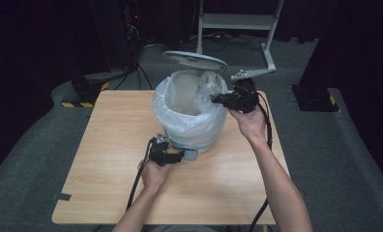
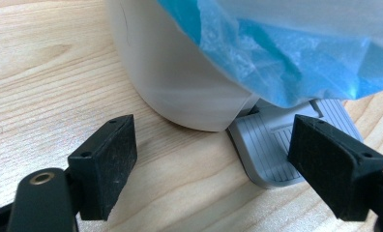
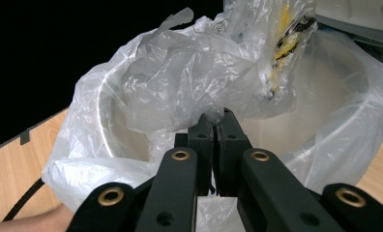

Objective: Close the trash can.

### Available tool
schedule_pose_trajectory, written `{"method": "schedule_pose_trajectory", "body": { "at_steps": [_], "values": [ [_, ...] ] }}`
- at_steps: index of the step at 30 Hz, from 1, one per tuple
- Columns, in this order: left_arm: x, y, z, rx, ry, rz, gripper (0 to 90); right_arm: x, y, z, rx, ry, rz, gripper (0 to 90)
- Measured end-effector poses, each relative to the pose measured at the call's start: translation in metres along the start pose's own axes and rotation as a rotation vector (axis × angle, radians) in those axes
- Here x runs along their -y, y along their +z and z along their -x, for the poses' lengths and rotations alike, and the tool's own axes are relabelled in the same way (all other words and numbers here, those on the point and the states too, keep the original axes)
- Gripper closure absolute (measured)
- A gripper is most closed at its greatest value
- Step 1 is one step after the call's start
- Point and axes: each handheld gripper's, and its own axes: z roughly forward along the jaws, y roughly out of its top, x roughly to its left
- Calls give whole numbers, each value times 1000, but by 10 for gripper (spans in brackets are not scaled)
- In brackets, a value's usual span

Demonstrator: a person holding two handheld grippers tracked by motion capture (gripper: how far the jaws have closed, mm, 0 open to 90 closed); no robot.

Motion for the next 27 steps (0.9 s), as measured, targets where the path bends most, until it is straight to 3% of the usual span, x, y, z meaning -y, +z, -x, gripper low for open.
{"method": "schedule_pose_trajectory", "body": {
  "at_steps": [10, 18, 27],
  "values": [
    [0, 0, 0, -1, 4, -1, 177, 1, 6, 1, 0, -3, -18, 877],
    [0, 0, 0, -1, 3, -1, 178, 2, 14, 6, -5, 23, -43, 864],
    [0, 0, 1, -2, 4, -3, 178, 2, 19, 6, 19, 32, -25, 707]
  ]
}}
